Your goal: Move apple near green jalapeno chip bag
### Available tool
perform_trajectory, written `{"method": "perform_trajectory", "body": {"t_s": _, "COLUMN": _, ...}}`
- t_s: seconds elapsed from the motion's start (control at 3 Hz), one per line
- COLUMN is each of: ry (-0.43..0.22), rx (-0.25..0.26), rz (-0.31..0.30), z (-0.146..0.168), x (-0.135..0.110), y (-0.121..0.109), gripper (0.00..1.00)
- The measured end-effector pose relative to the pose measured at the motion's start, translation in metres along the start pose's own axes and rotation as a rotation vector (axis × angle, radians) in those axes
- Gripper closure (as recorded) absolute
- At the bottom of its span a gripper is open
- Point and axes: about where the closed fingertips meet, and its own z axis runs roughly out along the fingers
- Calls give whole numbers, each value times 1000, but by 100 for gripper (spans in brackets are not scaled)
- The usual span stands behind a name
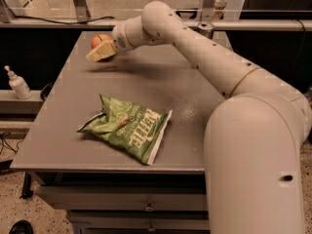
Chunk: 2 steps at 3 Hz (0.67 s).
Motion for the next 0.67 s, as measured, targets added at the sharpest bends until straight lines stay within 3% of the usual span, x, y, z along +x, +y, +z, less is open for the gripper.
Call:
{"method": "perform_trajectory", "body": {"t_s": 0.33, "ry": -4, "rx": -29, "rz": 2, "z": 16, "x": 0, "y": 12, "gripper": 0}}
{"method": "perform_trajectory", "body": {"t_s": 0.67, "ry": 0, "rx": -44, "rz": 2, "z": 26, "x": 3, "y": 24, "gripper": 18}}
